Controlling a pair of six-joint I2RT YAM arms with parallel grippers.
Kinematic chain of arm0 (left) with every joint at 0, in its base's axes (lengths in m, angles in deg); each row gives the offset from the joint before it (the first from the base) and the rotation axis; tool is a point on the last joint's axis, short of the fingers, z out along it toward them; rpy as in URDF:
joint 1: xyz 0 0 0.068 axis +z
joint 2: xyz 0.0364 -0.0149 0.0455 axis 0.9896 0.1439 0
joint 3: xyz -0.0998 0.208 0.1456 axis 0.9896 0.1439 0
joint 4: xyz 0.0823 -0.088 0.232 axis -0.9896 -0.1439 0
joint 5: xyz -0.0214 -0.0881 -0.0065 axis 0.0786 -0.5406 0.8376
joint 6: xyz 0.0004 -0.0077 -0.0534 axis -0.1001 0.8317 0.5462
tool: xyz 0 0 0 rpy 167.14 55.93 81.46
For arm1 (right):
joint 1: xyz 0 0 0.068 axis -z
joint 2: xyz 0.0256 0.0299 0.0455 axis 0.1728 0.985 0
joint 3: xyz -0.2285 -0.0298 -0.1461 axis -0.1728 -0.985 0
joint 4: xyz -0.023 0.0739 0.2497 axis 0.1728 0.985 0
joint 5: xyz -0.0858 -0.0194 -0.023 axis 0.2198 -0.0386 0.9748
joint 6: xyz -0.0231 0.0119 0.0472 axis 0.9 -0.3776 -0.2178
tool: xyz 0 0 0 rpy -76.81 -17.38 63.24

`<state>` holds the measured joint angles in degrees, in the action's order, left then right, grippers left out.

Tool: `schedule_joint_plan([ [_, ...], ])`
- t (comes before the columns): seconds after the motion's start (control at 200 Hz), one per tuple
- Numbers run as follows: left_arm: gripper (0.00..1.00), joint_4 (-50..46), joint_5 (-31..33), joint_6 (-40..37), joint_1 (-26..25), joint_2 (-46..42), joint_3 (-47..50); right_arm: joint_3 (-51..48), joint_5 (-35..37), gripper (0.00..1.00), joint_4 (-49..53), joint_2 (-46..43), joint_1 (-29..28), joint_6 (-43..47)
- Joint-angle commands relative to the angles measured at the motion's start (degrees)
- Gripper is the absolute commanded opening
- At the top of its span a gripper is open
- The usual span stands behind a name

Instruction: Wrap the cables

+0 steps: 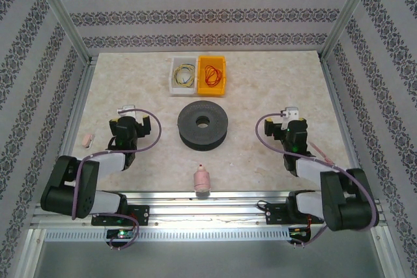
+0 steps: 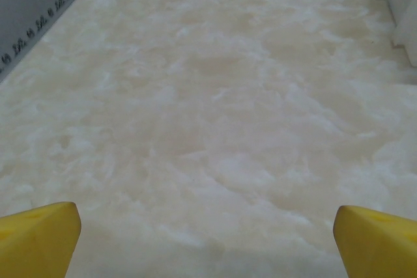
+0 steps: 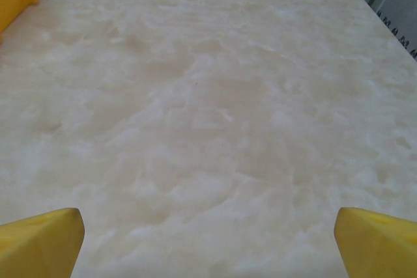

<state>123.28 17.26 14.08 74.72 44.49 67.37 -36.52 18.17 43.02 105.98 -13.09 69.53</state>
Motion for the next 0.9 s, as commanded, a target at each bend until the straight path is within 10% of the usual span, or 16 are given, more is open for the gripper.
schedule_joint_plan([
  [0.0,1.0,9.41,-1.41,-5.09,0.86,1.61,-0.88,3.97,-3.88,0.98,-10.31,6.74,1.9,-1.28],
  [0.16,0.99,29.71,-3.48,-6.99,2.5,15.45,1.21,8.36,-5.47,0.98,-8.84,13.28,3.0,-2.11],
  [0.245,1.0,18.44,-4.2,-4.44,3.29,12.32,-1.46,7.27,-6.06,0.98,-15.14,15.73,3.16,-2.5],
  [0.894,1.0,19.96,-7.44,-3.17,5.82,13.28,-1.65,8.13,-5.77,0.98,-11.29,14.31,2.82,-1.62],
])
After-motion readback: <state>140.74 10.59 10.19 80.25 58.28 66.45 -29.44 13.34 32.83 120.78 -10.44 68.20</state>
